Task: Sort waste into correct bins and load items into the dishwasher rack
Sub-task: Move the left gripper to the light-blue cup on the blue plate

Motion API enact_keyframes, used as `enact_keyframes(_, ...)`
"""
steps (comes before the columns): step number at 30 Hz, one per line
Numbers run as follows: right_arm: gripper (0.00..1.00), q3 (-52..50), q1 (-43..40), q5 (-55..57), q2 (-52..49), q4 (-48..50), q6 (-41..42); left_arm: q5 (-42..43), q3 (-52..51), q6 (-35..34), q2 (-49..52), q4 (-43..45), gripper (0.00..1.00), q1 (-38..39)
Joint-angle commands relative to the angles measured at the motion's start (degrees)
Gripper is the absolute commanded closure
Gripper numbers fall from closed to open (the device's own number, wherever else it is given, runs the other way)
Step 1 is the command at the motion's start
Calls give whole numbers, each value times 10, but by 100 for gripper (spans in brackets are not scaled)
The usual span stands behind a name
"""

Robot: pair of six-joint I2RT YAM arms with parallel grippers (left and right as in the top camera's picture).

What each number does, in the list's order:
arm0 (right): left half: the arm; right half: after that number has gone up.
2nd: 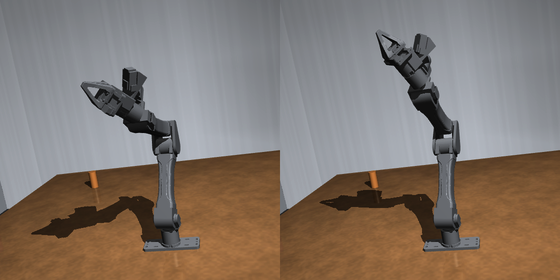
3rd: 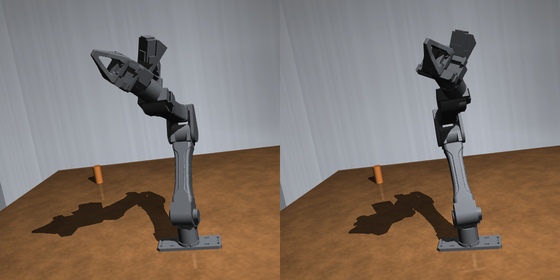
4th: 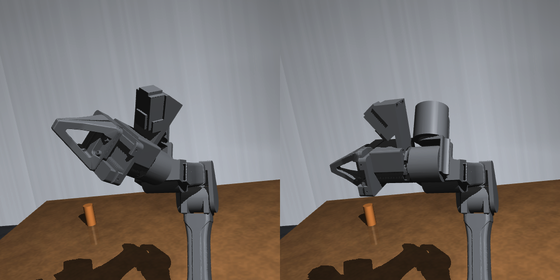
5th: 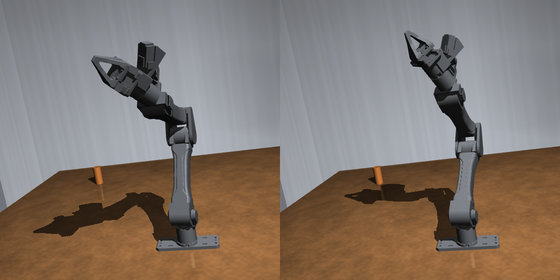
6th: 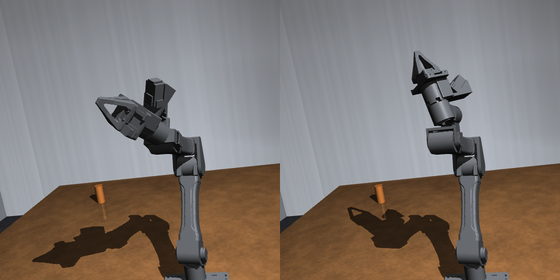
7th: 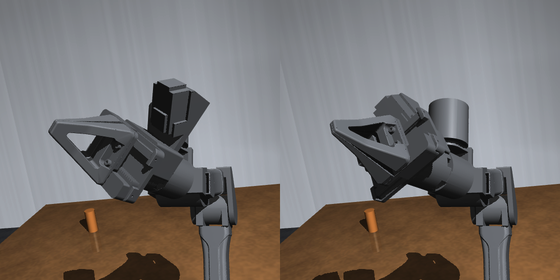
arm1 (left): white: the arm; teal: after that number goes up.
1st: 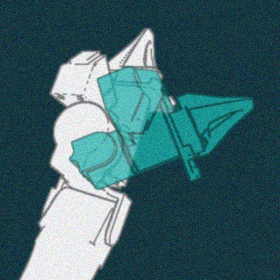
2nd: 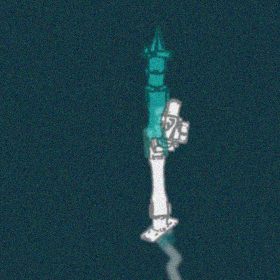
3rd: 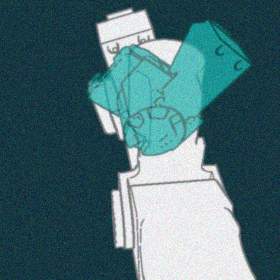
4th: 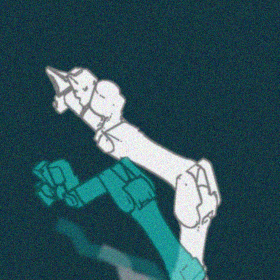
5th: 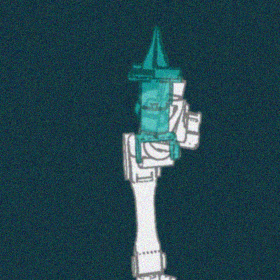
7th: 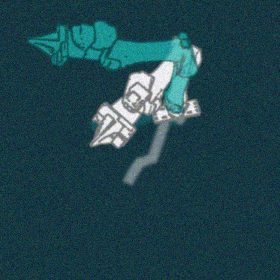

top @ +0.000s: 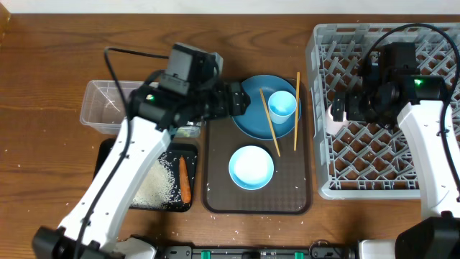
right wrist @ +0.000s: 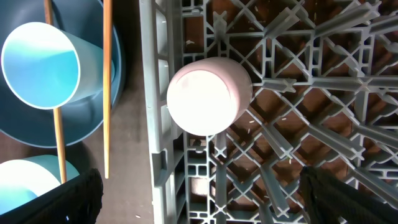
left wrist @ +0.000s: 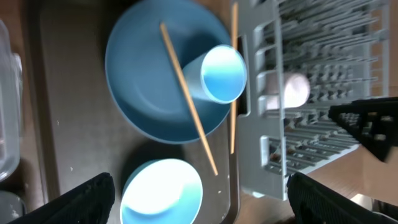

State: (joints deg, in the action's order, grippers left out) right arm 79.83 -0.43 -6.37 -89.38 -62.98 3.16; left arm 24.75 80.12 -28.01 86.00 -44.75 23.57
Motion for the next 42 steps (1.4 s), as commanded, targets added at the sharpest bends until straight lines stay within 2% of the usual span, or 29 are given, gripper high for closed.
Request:
enact_keyframes(1,1,11,-3,5,5,0,-7,-19,-1,-27,33,-5,10,28)
enact_keyframes(5,1,11,-3,5,5,0,-7,-35,-1,-28,65,-1,10,45)
enact_keyframes(7,1,11,-3,5,5,0,-7,-34,-1,-36,79,9,16,45)
enact_keyframes(11,1,11,-3,5,5,0,-7,-34,-1,-60,97,19,19,45)
enact_keyframes(19,1,11,-3,5,5,0,-7,-37,-1,-73,128,96,21,89)
enact_keyframes(27,1,11,-3,5,5,0,-7,-139,-1,-94,148,136,25,129)
enact_keyframes(35,1,11,-3,5,5,0,-7,-152,0,-91,145,144,25,113)
enact_keyframes(42,1,11,-3,5,5,0,-7,-151,0,-87,96,91,24,34)
